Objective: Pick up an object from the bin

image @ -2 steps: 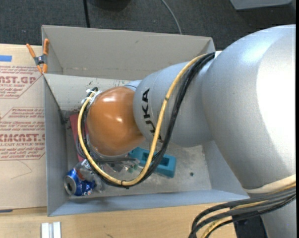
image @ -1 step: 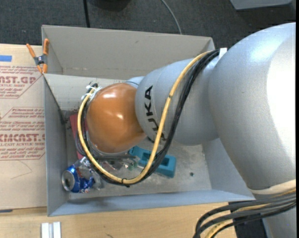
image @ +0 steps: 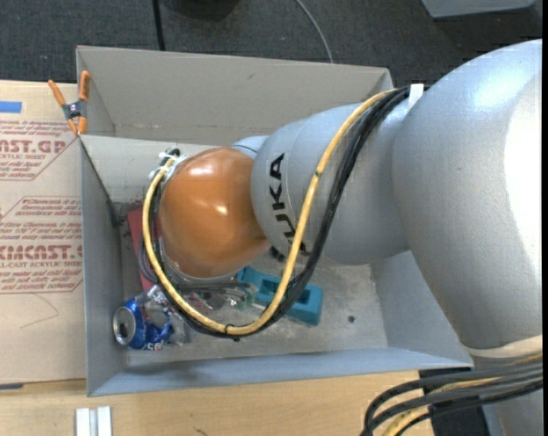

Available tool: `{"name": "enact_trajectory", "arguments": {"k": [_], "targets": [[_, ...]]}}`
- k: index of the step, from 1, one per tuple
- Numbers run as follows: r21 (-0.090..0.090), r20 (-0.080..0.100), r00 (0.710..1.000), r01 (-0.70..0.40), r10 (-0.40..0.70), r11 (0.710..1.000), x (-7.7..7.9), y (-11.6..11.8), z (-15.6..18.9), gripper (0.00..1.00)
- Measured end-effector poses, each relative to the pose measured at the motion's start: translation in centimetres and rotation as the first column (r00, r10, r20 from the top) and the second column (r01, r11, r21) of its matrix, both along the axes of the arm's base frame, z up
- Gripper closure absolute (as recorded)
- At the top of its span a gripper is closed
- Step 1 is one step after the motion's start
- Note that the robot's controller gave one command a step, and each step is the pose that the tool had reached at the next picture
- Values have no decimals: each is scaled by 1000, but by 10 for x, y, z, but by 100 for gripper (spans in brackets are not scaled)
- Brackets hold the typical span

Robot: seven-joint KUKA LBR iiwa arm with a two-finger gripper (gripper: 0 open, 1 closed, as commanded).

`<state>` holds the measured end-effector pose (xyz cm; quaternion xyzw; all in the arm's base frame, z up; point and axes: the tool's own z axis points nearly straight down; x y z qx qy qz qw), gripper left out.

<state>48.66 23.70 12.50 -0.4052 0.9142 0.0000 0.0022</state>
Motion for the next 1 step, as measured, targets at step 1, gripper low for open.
{"name": "enact_trajectory", "arguments": {"k": [1], "targets": [[-1, -1, 1000, 0, 0, 1000, 0, -1, 21, 100]]}}
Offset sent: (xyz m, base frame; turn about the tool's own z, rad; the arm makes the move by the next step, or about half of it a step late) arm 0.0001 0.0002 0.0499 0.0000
